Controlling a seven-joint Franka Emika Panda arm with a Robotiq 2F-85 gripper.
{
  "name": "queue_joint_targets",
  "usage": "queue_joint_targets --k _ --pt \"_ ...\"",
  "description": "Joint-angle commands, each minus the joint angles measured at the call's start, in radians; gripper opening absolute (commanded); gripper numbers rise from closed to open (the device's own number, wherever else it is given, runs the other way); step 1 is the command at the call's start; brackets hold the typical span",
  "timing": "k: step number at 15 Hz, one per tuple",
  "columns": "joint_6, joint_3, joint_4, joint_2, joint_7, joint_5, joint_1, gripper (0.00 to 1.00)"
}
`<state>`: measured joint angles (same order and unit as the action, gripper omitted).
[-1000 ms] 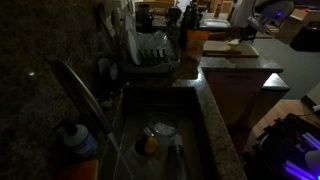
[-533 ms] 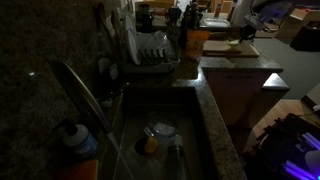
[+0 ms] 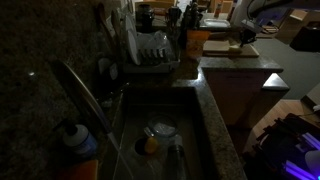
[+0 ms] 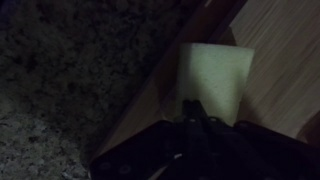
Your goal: Place the yellow sponge on the chopping board and wipe the chopping board
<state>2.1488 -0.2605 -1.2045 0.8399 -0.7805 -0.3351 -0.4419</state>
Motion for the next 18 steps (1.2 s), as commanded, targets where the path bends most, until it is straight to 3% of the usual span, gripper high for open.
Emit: queue_joint_targets --k 1,6,11,15,18 --pt "-0.027 0.026 0.015 0.016 0.037 -0.018 -0.014 0.00" --pt "0.012 0.075 -0.097 -0.050 0.219 0.037 0.068 0.00" --pt "-0.108 0.106 -0.015 -0.029 0.339 0.077 0.136 0.00" --pt "-0.202 0.111 0.039 -0.033 0.379 0.057 0.126 0.00" --pt "-0.106 0.077 0.048 -0.038 0.364 0.052 0.102 0.00"
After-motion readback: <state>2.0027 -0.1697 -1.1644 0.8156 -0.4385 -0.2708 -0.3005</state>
